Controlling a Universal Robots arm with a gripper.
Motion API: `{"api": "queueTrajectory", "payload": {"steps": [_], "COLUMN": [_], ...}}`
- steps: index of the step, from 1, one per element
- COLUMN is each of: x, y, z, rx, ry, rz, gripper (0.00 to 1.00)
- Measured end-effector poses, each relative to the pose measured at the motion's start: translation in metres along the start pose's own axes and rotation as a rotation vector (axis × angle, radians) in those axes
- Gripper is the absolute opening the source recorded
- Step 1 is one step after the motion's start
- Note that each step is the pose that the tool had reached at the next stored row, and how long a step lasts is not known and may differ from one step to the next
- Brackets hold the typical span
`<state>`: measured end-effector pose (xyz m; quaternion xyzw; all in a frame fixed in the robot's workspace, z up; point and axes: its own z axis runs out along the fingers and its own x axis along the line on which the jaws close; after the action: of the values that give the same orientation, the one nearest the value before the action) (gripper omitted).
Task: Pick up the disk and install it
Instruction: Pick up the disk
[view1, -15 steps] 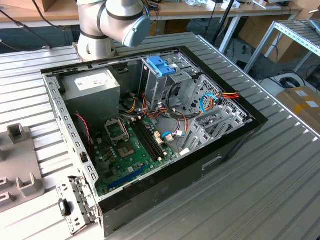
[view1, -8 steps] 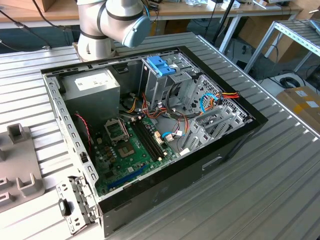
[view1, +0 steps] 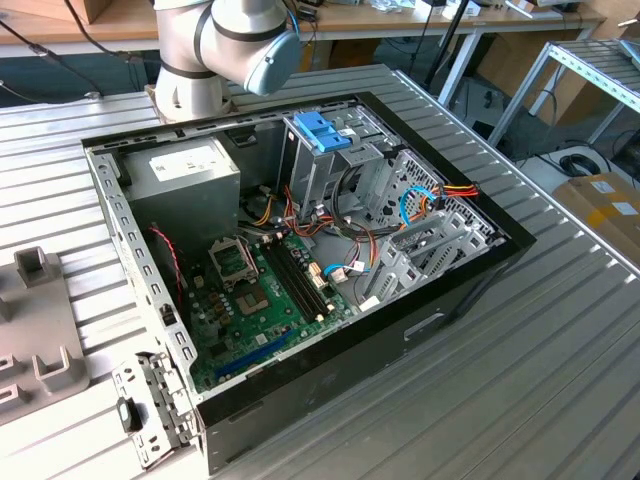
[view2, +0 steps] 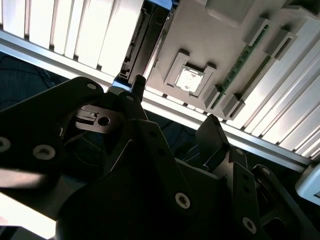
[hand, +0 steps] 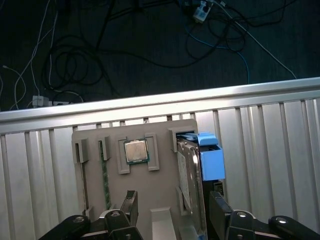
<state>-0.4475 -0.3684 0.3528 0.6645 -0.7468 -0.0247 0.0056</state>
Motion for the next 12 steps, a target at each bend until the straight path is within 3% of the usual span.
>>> {"api": "queueTrajectory", "payload": {"steps": [12], "x": [-0.0096], "y": [0.0014], "z": [0.002], "rx": [-0.0002], "ry": [0.0004], "rz": [-0.009], "gripper": [0.67]}}
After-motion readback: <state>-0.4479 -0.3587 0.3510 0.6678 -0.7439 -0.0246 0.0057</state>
